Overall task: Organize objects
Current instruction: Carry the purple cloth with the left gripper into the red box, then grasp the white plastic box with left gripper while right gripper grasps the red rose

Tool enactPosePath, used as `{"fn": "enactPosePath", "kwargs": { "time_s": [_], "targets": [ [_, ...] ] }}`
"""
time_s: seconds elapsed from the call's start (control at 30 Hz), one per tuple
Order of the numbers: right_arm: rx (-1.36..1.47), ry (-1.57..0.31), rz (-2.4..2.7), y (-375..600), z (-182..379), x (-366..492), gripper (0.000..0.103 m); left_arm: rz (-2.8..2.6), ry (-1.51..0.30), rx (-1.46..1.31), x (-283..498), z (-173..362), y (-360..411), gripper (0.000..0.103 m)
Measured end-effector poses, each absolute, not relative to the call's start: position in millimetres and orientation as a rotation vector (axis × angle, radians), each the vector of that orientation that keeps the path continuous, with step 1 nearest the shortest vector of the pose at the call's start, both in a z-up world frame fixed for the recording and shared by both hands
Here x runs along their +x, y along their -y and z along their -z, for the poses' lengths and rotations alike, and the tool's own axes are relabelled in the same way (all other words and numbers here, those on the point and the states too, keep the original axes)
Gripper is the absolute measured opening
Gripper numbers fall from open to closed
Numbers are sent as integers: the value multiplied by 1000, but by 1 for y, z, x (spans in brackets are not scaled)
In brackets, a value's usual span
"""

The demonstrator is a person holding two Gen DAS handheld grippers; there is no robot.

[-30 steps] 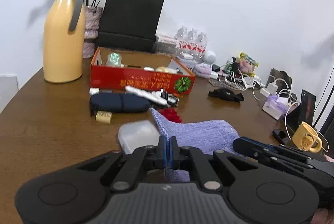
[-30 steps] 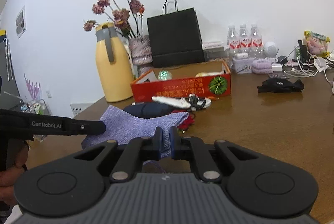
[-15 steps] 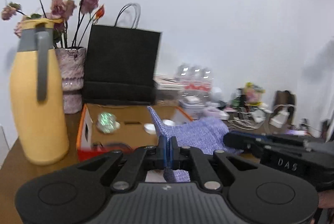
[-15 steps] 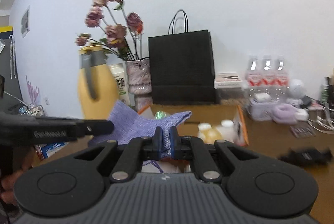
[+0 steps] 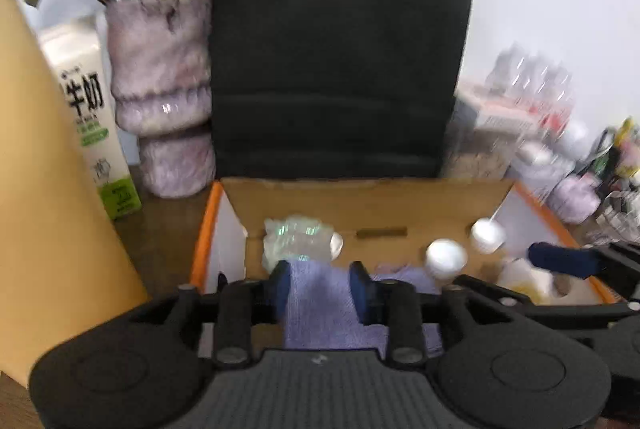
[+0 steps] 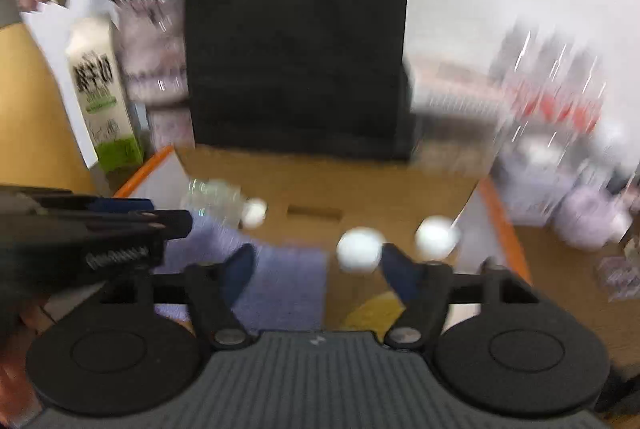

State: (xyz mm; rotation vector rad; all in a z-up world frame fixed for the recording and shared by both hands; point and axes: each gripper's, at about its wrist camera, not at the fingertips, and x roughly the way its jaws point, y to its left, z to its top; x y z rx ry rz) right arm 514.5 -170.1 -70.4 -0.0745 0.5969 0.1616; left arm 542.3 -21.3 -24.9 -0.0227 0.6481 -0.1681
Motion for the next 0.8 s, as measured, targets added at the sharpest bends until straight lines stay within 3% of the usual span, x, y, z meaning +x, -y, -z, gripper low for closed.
{"fn": "enactPosePath", "kwargs": {
  "time_s": [0.1,0.23,0.3,0.5,0.63,0.8],
  "targets": [
    [-136,-495,-203,179,49,481,102,193,-564,-46,510,0,11,67],
    [-125,-397,-214,199,5,438,103,263,-421,-36,446,-49,10,77],
    [-106,-366,-235,211,-15,411,103,296,-341,-7,406,-75,14,88],
    [-1,-318,-312,242,-40,317,103,412,-252,63,292,-104,17,97],
    [42,-229,-325,262,-21,234,103,496,-331,15,224,-76,1,98],
    [81,-255,-359,279,49,163,103,355,-464,-105,163,-13,-21,99]
  ]
}}
